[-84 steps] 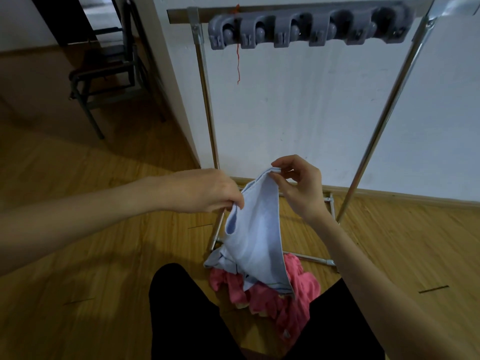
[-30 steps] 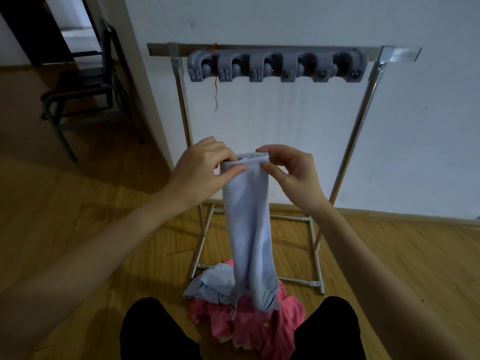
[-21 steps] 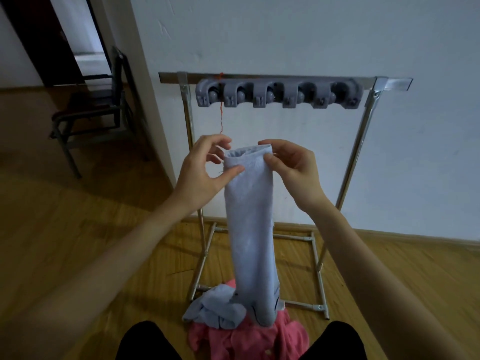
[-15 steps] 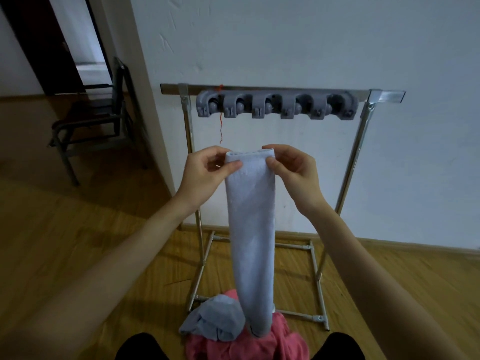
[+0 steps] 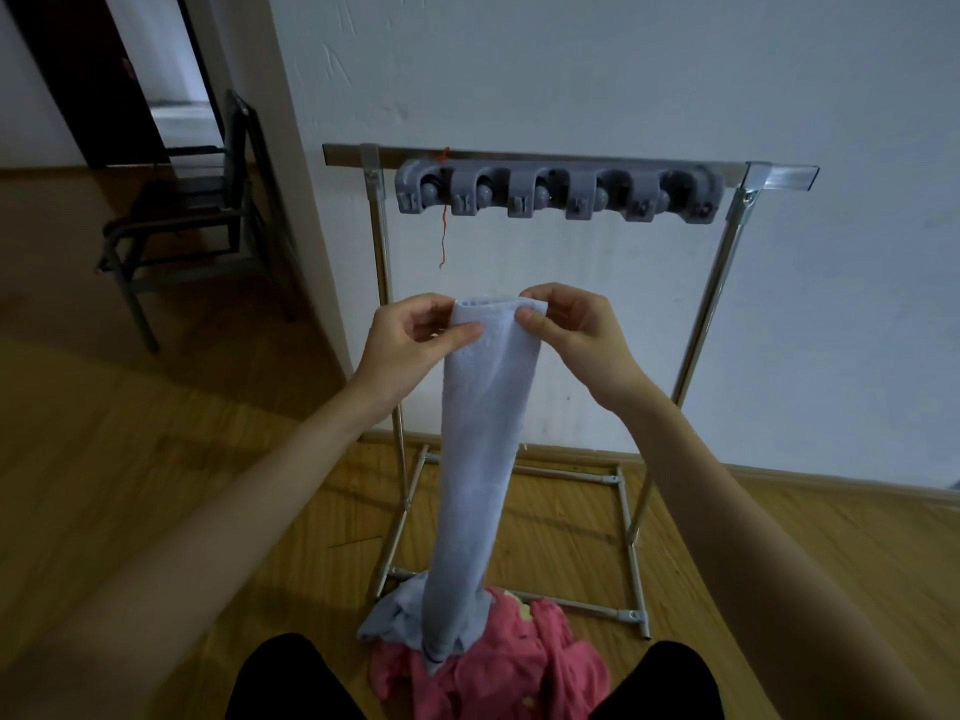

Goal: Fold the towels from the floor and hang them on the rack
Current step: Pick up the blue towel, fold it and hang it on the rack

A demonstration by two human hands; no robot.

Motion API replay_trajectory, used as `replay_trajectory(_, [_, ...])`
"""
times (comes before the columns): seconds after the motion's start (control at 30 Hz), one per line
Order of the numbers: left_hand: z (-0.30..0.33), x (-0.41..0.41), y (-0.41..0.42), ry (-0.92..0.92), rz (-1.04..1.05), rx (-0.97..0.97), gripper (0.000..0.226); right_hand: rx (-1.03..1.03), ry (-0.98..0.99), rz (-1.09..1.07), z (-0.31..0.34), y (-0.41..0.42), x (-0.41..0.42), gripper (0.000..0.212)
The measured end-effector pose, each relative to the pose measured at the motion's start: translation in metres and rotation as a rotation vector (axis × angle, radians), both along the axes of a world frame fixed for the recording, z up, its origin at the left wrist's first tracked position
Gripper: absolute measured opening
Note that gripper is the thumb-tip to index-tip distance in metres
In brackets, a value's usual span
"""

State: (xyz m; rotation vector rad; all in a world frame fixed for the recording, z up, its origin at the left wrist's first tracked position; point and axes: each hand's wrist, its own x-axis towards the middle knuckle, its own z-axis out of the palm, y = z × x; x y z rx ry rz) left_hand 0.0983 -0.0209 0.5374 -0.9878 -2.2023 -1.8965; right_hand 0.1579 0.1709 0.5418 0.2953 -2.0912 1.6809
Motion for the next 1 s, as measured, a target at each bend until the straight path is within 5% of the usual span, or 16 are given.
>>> replay_trajectory(0.23, [-0.113,0.003,-0.040,-0.445,-0.023,-0.305,0.031,-0.007,-0.045,0.010,-0.018,-0.027,-0.001,0.008])
replay_trajectory(0.47, [-0.189,0.014,-0.026,-0.525,-0.168,-0.535,0.024,-0.054,-0.032,-0.106,-0.019,-0.027,0.007,0.014])
replay_trajectory(0.63, [-0.197,0.028,0.013,-0.644,-0.180,-0.542,0.030,-0.146,0.003,-0.260,-0.019,-0.014,0.014,0.016])
replay_trajectory(0.8, [-0.196,0.015,0.008,-0.635,-0.187,-0.553,0.041,-0.394,-0.009,-0.659,-0.048,0.027,0.022,0.011])
replay_trajectory(0.93, [-0.177,0.004,-0.007,-0.567,-0.173,-0.576,0.018,-0.555,-0.208,-0.909,-0.100,0.067,0.035,0.016])
replay_trajectory(1.0, [-0.152,0.003,-0.009,-0.523,-0.210,-0.583,0.026,-0.562,-0.351,-0.917,-0.137,0.077,0.044,0.024])
